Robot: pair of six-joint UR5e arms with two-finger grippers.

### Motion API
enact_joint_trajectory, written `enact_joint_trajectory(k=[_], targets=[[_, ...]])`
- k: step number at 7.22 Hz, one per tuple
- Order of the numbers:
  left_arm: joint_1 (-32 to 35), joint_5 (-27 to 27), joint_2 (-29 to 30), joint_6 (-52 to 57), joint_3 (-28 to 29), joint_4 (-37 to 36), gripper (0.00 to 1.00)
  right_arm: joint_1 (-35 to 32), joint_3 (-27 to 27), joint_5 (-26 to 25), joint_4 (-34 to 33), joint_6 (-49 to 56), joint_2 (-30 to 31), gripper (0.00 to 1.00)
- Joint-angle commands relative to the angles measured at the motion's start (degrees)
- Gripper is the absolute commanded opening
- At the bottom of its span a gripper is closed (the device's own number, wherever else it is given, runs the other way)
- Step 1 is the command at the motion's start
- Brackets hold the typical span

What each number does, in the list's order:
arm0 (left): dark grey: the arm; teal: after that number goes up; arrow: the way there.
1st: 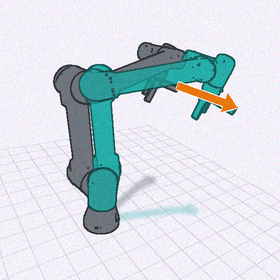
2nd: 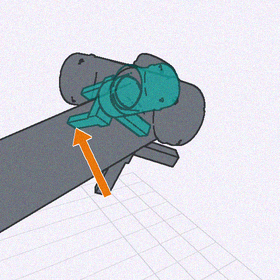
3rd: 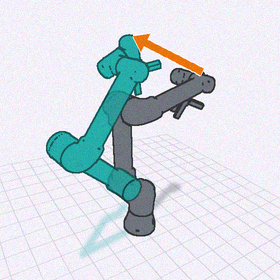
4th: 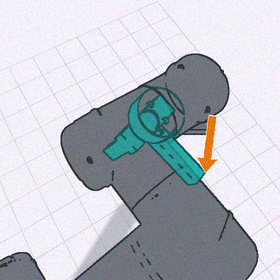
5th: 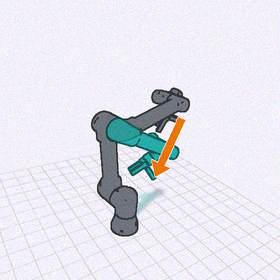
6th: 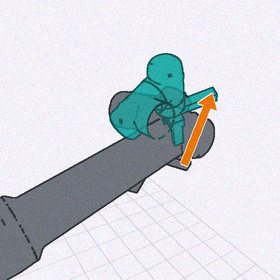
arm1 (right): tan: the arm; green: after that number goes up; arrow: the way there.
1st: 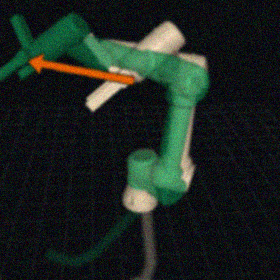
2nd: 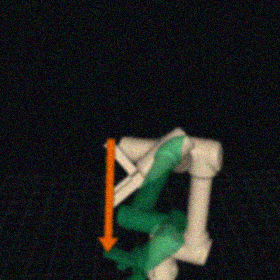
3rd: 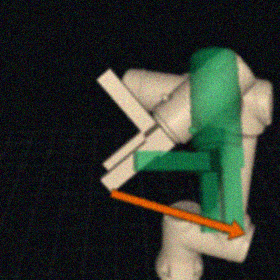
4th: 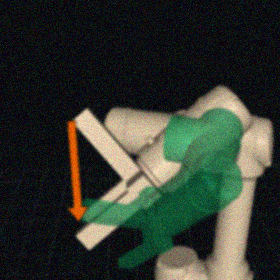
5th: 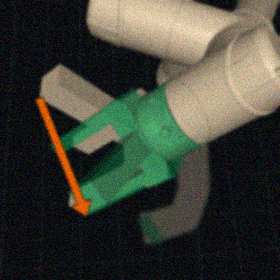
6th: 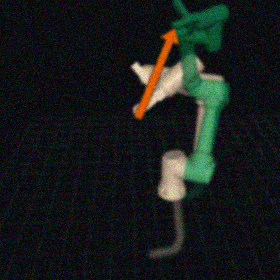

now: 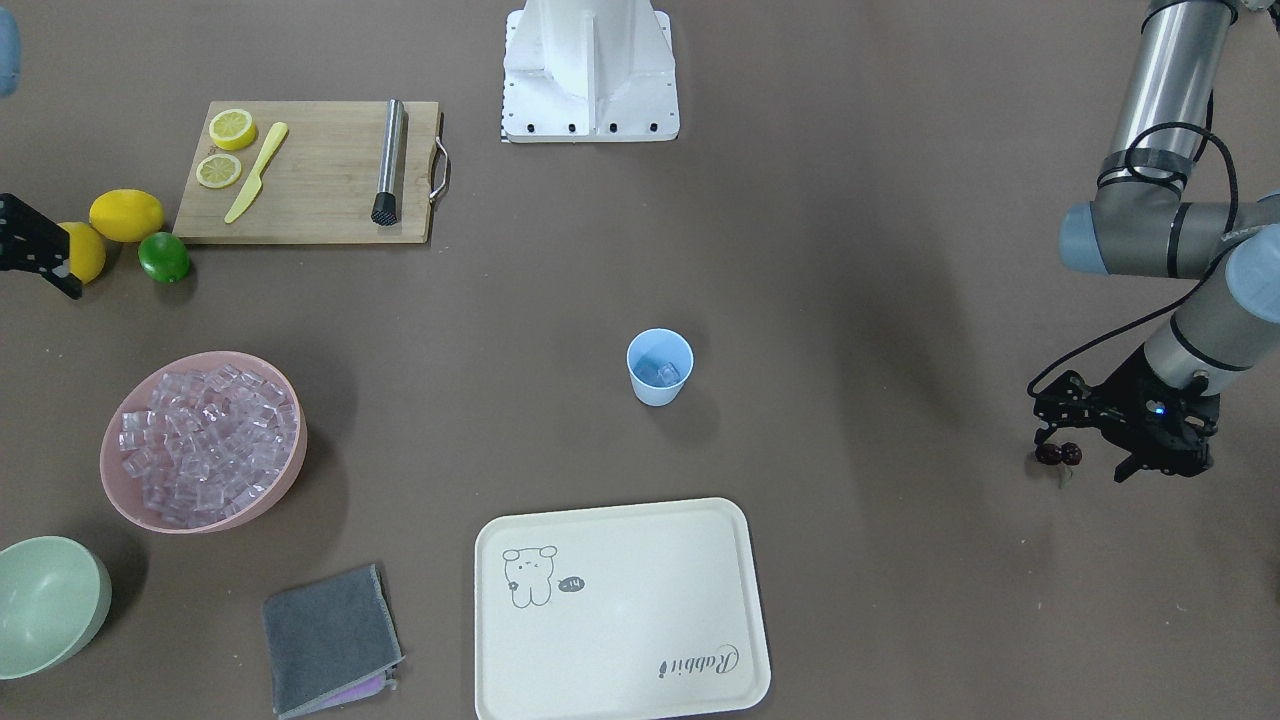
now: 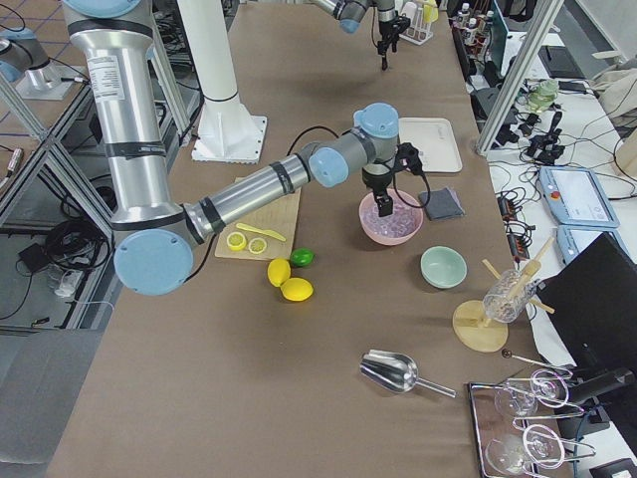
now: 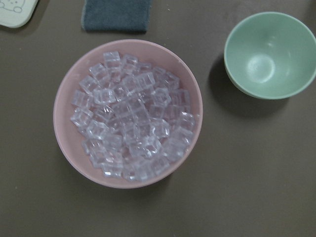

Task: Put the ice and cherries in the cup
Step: 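Grasp the dark red cherries by the stems with the left gripper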

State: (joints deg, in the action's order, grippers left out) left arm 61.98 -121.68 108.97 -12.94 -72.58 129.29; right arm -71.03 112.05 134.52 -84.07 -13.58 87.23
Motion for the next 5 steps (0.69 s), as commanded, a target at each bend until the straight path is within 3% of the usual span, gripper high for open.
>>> enact_joint_trajectory(k=[1,5], targets=[[0.0,0.9,-0.2,-0.5,0.9,0.3,0.97,-2.4,2.1,1.4,2.4,4.2,7.5,0.98],[-1.9,0.9,0.1,-1.6,2.6,0.3,0.97,-3.5,2.0,1.9,6.7,5.2,11.4,0.98]])
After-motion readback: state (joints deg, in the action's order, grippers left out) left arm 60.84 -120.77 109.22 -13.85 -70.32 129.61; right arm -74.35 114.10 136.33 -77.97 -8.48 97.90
